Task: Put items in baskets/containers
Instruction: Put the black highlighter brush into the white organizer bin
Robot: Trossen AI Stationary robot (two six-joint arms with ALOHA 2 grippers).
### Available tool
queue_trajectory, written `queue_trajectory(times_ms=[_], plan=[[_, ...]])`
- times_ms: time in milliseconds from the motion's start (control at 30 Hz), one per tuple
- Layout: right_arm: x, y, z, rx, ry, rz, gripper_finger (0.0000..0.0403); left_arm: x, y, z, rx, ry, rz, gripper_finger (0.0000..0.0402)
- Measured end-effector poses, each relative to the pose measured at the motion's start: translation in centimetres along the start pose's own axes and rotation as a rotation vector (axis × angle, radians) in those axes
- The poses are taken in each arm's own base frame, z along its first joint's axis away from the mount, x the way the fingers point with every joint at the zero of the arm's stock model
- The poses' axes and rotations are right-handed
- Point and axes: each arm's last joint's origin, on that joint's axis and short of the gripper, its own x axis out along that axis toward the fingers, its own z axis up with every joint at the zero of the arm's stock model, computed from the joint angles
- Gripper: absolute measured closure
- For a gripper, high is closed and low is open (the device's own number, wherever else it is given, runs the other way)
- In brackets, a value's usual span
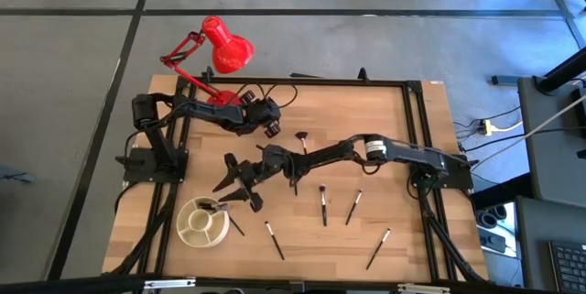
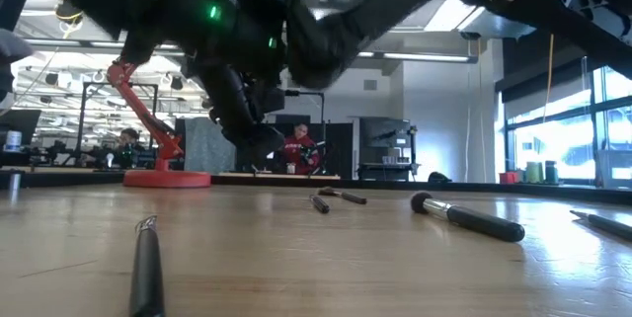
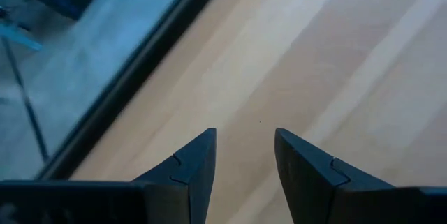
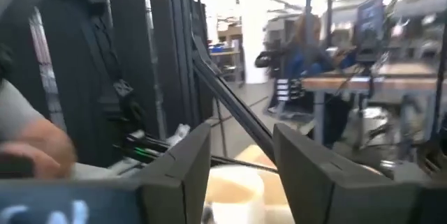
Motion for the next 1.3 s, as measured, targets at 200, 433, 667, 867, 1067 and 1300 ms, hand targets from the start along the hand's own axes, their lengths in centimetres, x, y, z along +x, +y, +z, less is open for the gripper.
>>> queue_trajectory(times_ms=[200, 433, 667, 867, 1067, 1300], plan=[[-1.3, -1.2, 4.7, 0.144, 0.253, -0.07, 0.0254, 0.3, 0.2, -0.1, -0.088, 0.03, -0.092, 0.0258], [-3.5, 1.8, 9.9, 0.096, 0.643, -0.394, 0.0287, 1.1, 1.4, -0.6, -0.139, 0.097, -0.105, 0.0258], [-7.7, 5.7, 12.5, 0.25, 1.052, -0.69, 0.0321, 0.8, 2.3, -0.9, -0.145, 0.148, -0.086, 0.0258], [-10.9, 4.4, 10.1, 0.177, 1.195, -1.076, 0.0311, -2.8, 3.6, 0.5, -0.164, 0.064, -0.07, 0.0258], [-15.6, 0.3, 6.3, 0.3, 1.156, -1.306, 0.0272, -8.6, 5.1, 1.0, -0.156, -0.042, -0.013, 0.0258], [-20.6, -3.5, 4.1, 0.644, 1.019, -1.342, 0.0233, -13.5, 5.6, 0.4, -0.11, -0.124, -0.028, 0.0258]])
